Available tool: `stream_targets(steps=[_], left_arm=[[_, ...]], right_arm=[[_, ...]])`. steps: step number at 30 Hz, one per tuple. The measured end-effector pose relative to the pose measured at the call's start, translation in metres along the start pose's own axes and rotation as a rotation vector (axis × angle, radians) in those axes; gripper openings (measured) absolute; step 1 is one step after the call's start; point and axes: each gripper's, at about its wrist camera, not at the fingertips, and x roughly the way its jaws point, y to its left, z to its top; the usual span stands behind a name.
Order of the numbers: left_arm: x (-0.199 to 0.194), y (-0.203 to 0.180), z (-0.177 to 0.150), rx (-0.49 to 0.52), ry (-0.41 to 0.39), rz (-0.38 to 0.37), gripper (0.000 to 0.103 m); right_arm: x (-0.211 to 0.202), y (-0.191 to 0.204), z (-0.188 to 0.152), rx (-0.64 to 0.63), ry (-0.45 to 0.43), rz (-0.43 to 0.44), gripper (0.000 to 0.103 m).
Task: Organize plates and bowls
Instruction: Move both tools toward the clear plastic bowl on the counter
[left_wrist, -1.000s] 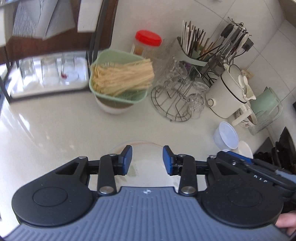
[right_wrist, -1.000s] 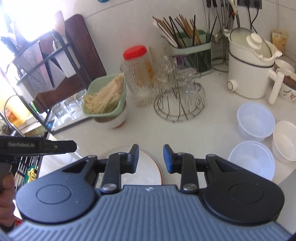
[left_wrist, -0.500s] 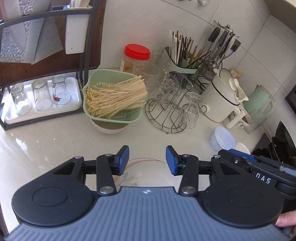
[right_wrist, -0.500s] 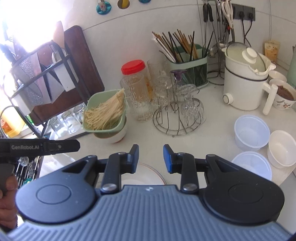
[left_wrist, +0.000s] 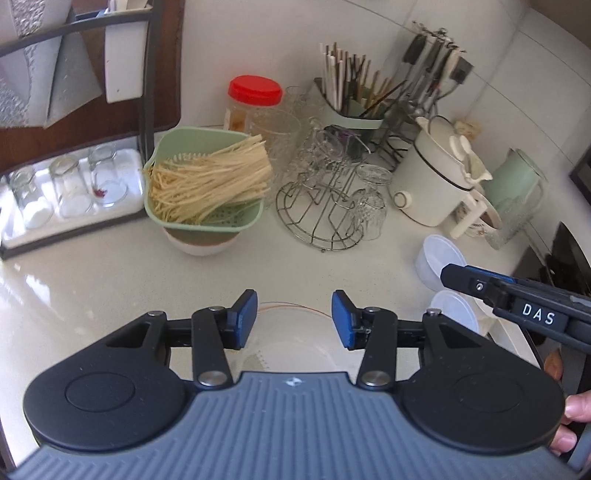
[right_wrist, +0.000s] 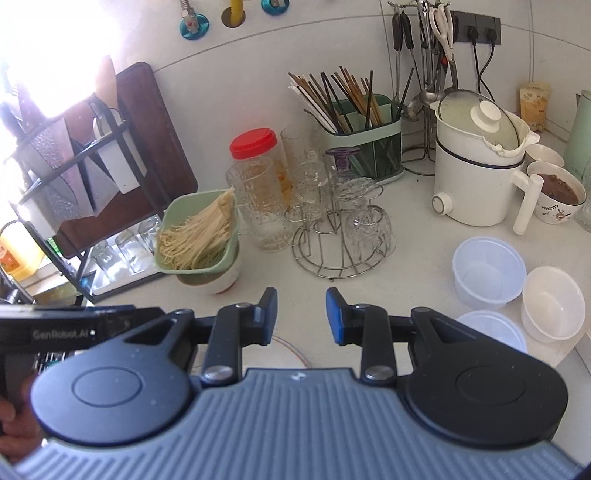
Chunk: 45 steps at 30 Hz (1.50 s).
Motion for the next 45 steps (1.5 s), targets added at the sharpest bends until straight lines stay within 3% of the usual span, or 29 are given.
stream_targets(steps=[12,20,31,38,45], left_arm=[[0.022,-0.057,0.0,-0.06,0.014,0.048,0.051],[0.039,-0.099,-0.003,-0.052,0.031,0.075,0.051],[0.079,-0.164,-0.011,0.027,0.087,0.034,0.051],[0.122,-0.187,-0.017,0.001,0.226,-0.034,0.051],[0.157,-0.205,-0.02,0.015,0.268,-0.045,0.051]], right_arm=[[0.007,-0.052,0.006,-0.076,0.036,0.065,0.033],[0.002,-0.099,0.009,-0.05,0.035,0.071,0.033],[-0.003,-0.163,-0.009,0.014,0.09,0.061,0.033],[-0.001,-0.199,-0.025,0.094,0.114,0.033,0.033],[0.009,-0.221,-0.041,0.135,0.122,0.008,0.033]])
